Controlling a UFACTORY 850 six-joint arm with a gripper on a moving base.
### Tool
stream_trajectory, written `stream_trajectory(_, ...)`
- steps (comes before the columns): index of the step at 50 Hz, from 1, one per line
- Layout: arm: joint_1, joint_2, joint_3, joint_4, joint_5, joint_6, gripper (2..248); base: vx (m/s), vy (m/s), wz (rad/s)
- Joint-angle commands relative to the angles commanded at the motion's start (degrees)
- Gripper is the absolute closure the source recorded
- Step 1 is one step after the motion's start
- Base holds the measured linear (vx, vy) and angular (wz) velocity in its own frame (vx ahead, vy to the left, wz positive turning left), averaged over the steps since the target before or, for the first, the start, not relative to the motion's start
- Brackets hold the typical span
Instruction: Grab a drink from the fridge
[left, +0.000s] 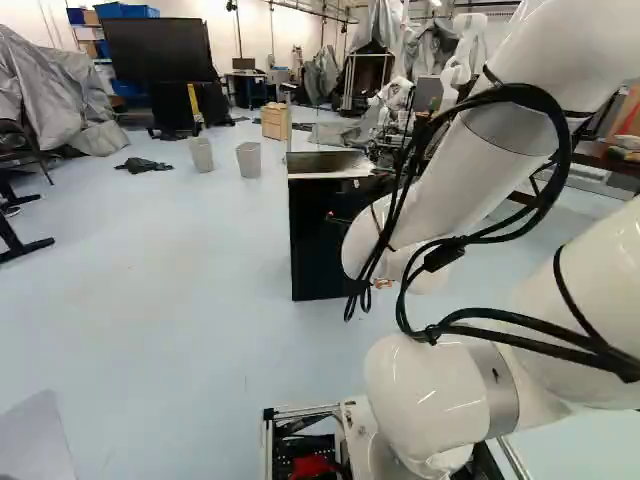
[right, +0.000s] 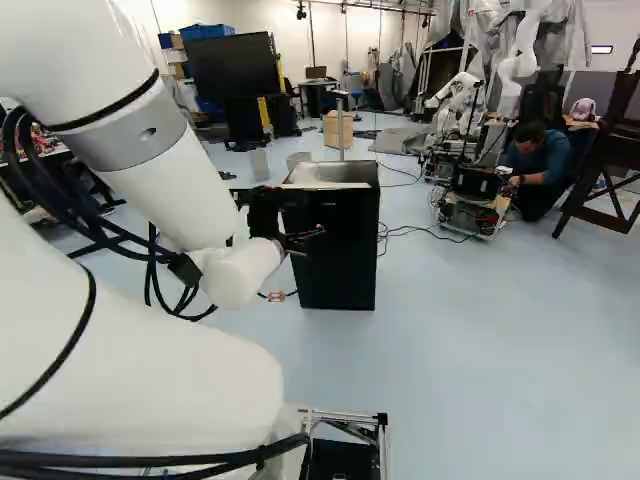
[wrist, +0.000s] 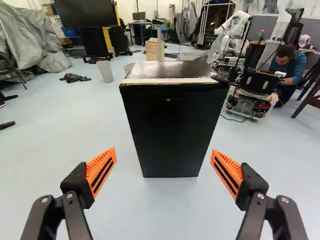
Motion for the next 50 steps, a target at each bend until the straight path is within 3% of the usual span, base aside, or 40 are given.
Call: stream_trajectory(50,0.00,0.00,0.00,0.00,0.00,0.00,3,0.074,0.056,-0.016)
